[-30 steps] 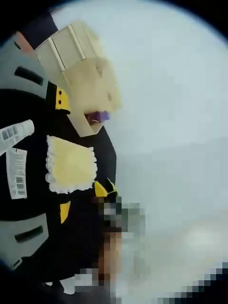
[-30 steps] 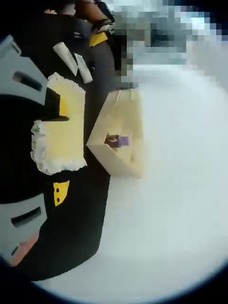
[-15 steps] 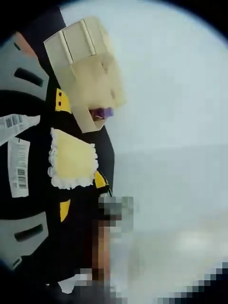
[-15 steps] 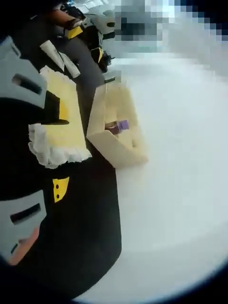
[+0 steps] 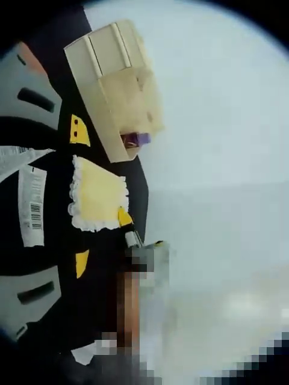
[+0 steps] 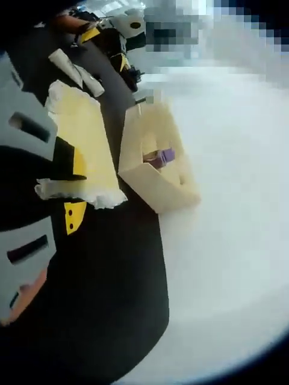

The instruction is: Open the drawer, pick up the cosmetic bottles from the table one by one, place them into the drawer, release the gripper, close the drawer, and move the gripper away

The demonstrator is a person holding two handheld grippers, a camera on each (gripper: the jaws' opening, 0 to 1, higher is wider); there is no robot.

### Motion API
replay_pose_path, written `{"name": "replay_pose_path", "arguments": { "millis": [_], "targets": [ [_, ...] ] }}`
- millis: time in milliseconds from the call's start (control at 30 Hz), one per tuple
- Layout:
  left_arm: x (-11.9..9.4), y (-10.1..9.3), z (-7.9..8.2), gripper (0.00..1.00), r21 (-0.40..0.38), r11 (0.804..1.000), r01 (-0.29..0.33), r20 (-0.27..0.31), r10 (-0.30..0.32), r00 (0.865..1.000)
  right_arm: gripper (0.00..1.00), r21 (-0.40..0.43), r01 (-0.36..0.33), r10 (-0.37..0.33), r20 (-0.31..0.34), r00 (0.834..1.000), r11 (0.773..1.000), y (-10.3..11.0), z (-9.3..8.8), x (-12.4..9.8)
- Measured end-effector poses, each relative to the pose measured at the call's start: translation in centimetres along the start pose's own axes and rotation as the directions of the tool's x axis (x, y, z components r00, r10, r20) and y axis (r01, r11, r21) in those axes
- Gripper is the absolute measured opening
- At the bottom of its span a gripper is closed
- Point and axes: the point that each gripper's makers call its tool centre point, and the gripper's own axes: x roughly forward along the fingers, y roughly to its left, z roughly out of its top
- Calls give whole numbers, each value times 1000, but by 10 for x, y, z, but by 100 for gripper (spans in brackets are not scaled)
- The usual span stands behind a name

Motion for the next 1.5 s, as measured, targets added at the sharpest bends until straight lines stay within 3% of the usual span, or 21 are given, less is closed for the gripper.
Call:
{"name": "replay_pose_path", "arguments": {
  "millis": [200, 300, 433, 500, 633, 800, 900, 933, 1033, 1167, 1333, 1500],
  "targets": [
    [0, 1, -1, 58, 4, 1000, -3, -1, 3, 1000, 0, 31, -33, 33, -16, 999, 999, 2, -1, 1],
    [0, 2, -2, 58, 7, 1000, -7, -2, 7, 1000, 0, 6, -36, 36, -3, 999, 999, 5, 3, -1],
    [0, 2, -2, 58, 4, 1000, -2, -1, 2, 1000, 0, -116, -44, 52, 64, 997, 992, 16, 18, -8],
    [-2, 3, -3, 58, -3, 1000, -4, -1, 4, 1000, 0, -132, -56, 69, 97, 993, 990, 25, 27, -14],
    [-6, 7, 0, 58, -26, 1000, -1, 14, 1, 1000, 0, -188, -112, 146, 181, 973, 976, 48, 57, -29],
    [-8, 11, -1, 58, -34, 999, -4, 16, 4, 1000, 0, -361, -169, 262, 225, 939, 917, 87, 78, -47],
    [-9, 13, -3, 58, -36, 999, -6, 10, 6, 1000, 0, -443, -188, 306, 211, 928, 877, 111, 88, -52],
    [-9, 14, -4, 58, -31, 999, -7, 6, 7, 1000, 0, -439, -194, 310, 210, 927, 877, 117, 91, -52],
    [-11, 15, -4, 58, -25, 1000, -11, 5, 11, 1000, 0, -488, -229, 360, 193, 913, 842, 141, 98, -52],
    [-14, 19, -5, 58, -29, 999, -12, 3, 12, 1000, 0, -544, -261, 411, 172, 895, 797, 171, 101, -54],
    [-14, 21, -5, 59, -14, 1000, -12, -9, 12, 1000, 0, -621, -305, 473, 121, 873, 722, 206, 96, -59],
    [-20, 26, -5, 61, 1, 1000, -10, -14, 10, 1000, 0, -674, -324, 500, 78, 862, 664, 228, 91, -62]
  ]
}}
